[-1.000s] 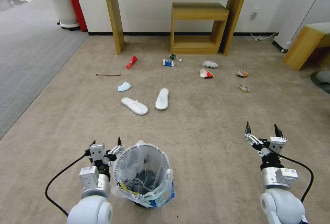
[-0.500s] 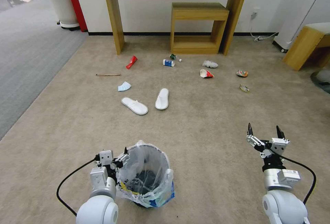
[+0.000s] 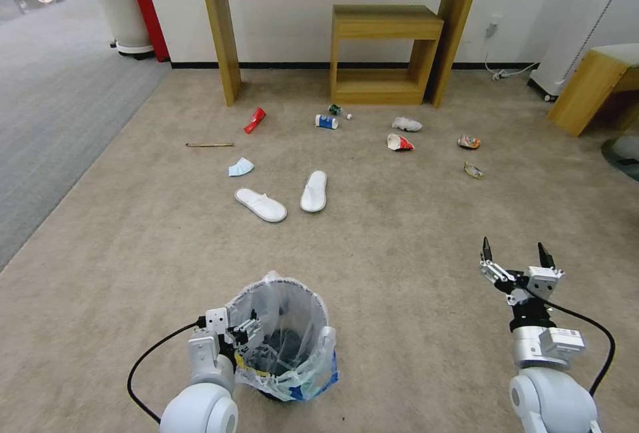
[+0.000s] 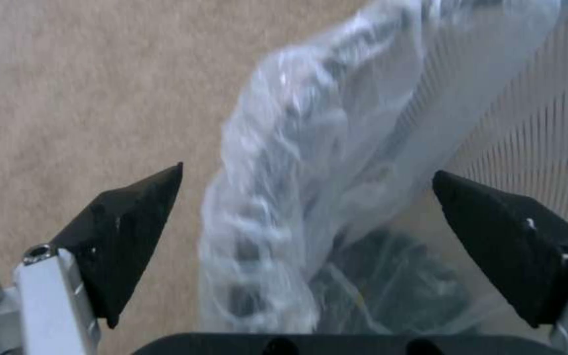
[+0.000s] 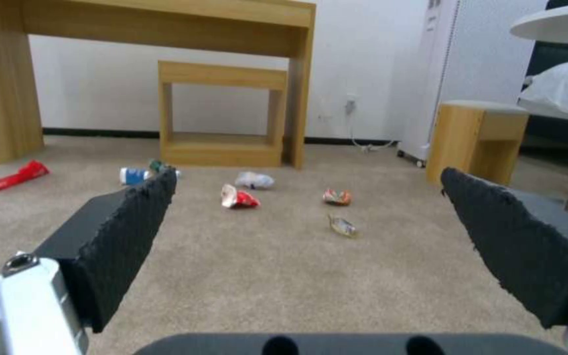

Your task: Pick up the trash bin and place the garbage on the floor into it.

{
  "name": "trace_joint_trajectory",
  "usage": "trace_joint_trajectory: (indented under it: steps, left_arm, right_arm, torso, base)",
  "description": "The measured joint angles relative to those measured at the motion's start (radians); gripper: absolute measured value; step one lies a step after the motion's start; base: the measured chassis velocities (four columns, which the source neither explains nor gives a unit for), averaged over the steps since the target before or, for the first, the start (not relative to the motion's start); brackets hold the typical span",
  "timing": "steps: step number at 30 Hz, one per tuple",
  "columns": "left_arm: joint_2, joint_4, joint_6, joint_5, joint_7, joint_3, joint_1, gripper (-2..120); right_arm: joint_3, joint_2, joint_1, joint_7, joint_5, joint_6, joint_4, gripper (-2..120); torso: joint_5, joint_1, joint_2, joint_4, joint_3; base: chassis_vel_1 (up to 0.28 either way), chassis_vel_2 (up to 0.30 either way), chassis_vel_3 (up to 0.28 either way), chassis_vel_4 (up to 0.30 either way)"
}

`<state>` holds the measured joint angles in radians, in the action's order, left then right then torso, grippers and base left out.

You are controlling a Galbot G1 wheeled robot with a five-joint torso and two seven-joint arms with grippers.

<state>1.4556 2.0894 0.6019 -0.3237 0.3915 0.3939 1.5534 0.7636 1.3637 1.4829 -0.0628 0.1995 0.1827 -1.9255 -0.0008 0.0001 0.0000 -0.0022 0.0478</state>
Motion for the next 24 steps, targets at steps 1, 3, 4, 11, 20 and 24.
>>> trace_joint_trajectory:
  steps: [1, 3, 4, 11, 20, 24]
  left_arm:
    - [0.000, 0.000, 0.000, 0.000, 0.000, 0.000, 0.000, 100]
    - [-0.007, 0.007, 0.023, -0.030, 0.022, -0.003, -0.002, 100]
    - [-0.008, 0.009, 0.029, -0.035, 0.027, -0.004, -0.002, 100]
    - [-0.015, 0.006, 0.043, -0.048, 0.049, -0.004, -0.003, 100]
    - [-0.009, -0.020, 0.044, -0.051, 0.060, -0.007, -0.019, 100]
    - [-0.006, -0.038, 0.044, -0.054, 0.064, -0.008, -0.027, 100]
  right_arm:
    - [0.000, 0.000, 0.000, 0.000, 0.000, 0.000, 0.000, 100]
    - [0.000, 0.001, -0.005, 0.000, 0.000, -0.003, 0.003, 100]
    - [0.000, 0.001, -0.007, 0.000, 0.000, -0.004, 0.004, 100]
    - [-0.005, 0.003, -0.023, 0.000, 0.000, -0.010, 0.020, 100]
    - [-0.018, 0.006, -0.045, 0.001, -0.001, -0.014, 0.044, 100]
    - [-0.020, 0.007, -0.051, 0.002, -0.003, -0.015, 0.053, 100]
  torso:
    - [0.0000, 0.000, 0.000, 0.0000, 0.000]
    - [0.0001, 0.000, 0.000, 0.0000, 0.000]
    - [0.0000, 0.000, 0.000, 0.0000, 0.000]
    - [0.0002, 0.000, 0.000, 0.0000, 0.000]
    - [0.0009, 0.000, 0.000, 0.0002, 0.000]
    - [0.0008, 0.000, 0.000, 0.0003, 0.000]
  base:
    - [0.000, 0.000, 0.000, 0.000]
    - [0.000, 0.000, 0.000, 0.000]
    - [0.000, 0.000, 0.000, 0.000]
    - [0.000, 0.000, 0.000, 0.000]
    - [0.000, 0.000, 0.000, 0.000]
    - [0.000, 0.000, 0.000, 0.000]
